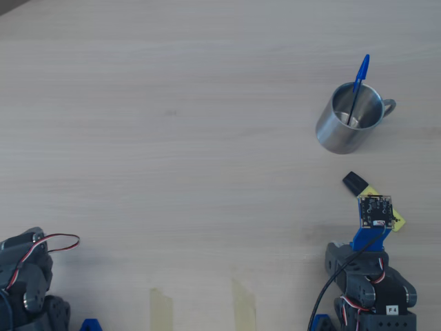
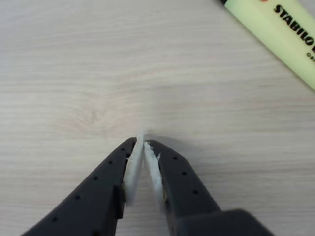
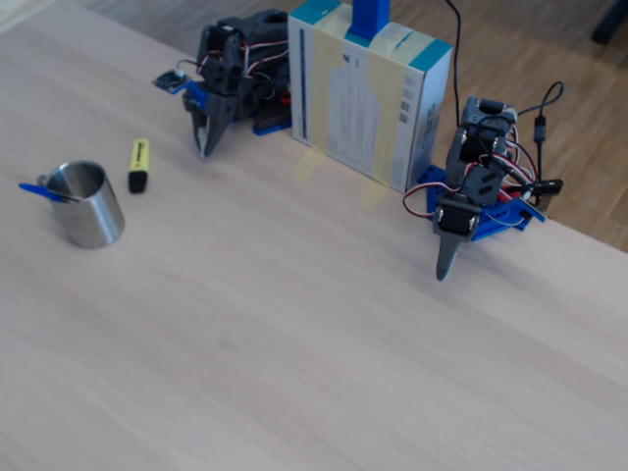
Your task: Grab the yellow pen and put it in the silver cup.
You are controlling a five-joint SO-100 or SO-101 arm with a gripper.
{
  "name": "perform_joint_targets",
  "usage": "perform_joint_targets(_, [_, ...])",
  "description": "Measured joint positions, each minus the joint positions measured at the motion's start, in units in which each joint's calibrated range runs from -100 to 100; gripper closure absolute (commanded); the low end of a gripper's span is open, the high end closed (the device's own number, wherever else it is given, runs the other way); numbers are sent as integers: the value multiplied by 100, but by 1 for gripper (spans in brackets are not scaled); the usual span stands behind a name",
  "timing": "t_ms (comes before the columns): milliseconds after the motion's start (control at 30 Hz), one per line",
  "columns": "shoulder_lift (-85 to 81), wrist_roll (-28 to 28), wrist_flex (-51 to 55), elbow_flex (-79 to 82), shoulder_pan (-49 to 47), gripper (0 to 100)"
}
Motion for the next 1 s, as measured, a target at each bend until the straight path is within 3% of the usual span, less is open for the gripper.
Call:
perform_joint_targets(867, [0, 21, 8, 0, 8, 97])
perform_joint_targets(1000, [0, 21, 8, 0, 33, 91])
